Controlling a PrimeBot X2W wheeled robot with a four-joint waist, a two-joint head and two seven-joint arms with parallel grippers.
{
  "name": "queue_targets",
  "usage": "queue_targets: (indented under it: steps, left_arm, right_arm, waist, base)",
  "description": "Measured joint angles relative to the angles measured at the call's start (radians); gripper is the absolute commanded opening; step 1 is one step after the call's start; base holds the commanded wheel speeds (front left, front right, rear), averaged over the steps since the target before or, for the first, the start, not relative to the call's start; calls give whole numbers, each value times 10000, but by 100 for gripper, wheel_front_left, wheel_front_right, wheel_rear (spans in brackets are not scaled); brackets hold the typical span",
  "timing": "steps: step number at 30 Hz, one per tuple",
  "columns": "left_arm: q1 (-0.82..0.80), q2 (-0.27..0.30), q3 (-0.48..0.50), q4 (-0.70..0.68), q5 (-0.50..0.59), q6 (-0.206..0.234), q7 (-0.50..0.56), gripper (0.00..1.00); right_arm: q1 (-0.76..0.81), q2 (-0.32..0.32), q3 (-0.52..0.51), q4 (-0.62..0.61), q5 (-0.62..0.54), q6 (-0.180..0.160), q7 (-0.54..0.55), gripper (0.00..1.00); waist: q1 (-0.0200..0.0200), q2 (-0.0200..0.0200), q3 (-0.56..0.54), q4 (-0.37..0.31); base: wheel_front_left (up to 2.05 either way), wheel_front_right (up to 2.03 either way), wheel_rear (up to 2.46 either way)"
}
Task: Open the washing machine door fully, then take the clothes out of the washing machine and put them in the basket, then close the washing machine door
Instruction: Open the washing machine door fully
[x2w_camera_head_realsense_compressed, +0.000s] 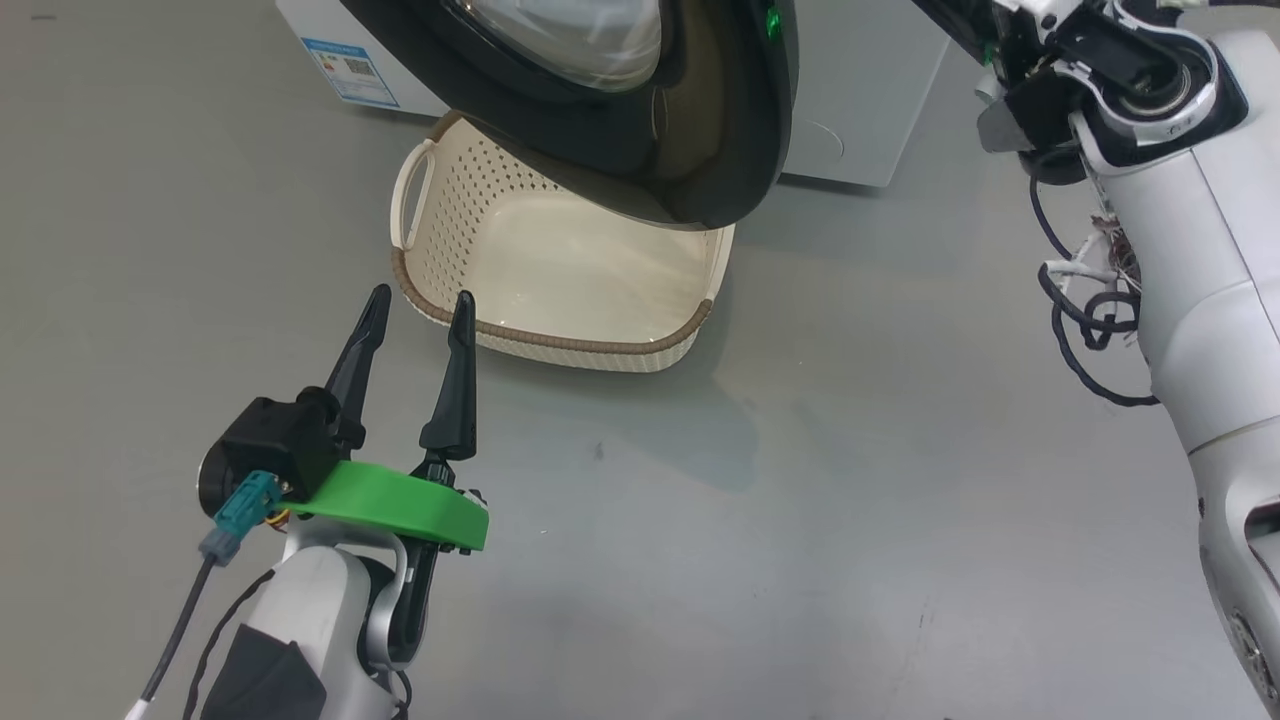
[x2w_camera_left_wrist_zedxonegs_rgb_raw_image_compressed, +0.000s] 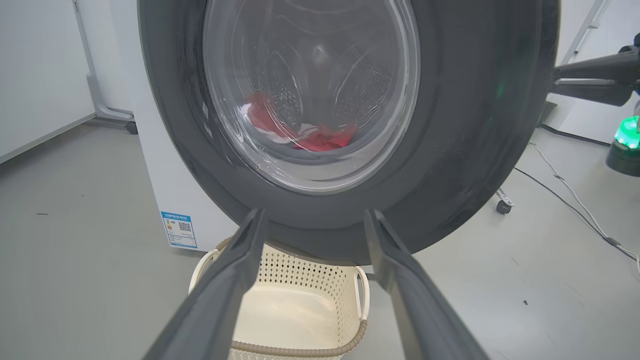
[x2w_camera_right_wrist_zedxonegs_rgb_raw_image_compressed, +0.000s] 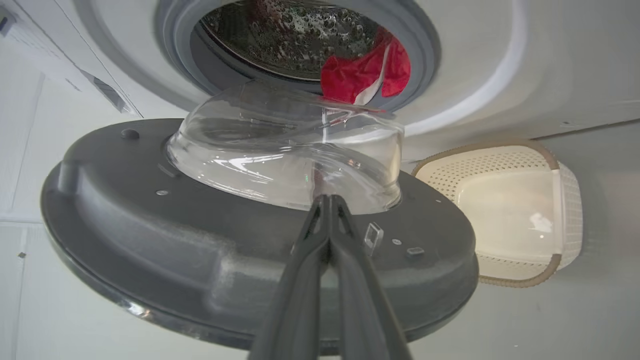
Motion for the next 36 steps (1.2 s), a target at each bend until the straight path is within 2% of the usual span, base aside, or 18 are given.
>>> queue_targets:
  steps: [2,4,12,20,26,30,33,36]
  left_arm:
    - [62,0,40,33,0,0,0,100]
    - [130,4,88,67,6,0,0,100]
    - [522,13,330,213,102,13,0,100]
    - [946,21,727,236,224,132,2,100]
    - [1117,31,897,150,232,190,0,100]
    - [1119,33,924,61,234,190,0,100]
    - [1127,33,1043,6,255,190,2,100]
    - [1172,35,1129,-29,318,190,0,100]
  right_arm:
    - [205,-234,318,-111,-591,424,-437,0]
    - [406,-476,690,-251,-1333,556,-959,0]
    - [1334,-1298,2180,-1118,-4105,585,-3264,0]
    - [2550,-1655,3026,-1845,-5777,583,-5419,0]
    - [3316,-1820,3185,-2288,-6474,575,-6794,0]
    - [3791,-2098,3260,-2477,-7097,217,-7630,0]
    - [4283,-2010,3087,-2552,-7108,-119,-8105,0]
    - [4863,-1875,2834,-2612,-7074,-499,-8113,0]
  waist:
    - [0,0,-140,-47]
    - [0,0,-295,-97]
    - [0,0,-985,-339]
    - [0,0,-1598,-725]
    - [0,0,-1884,-1086]
    - [0,0,-1992,-1234]
    - [0,1,-2027,-1304]
    - [0,0,-2044,-1365]
  base:
    - [0,0,0]
    - [0,0,0]
    - [0,0,0]
    - [0,0,0]
    - [0,0,0]
    - [0,0,0]
    - [0,0,0]
    - [0,0,0]
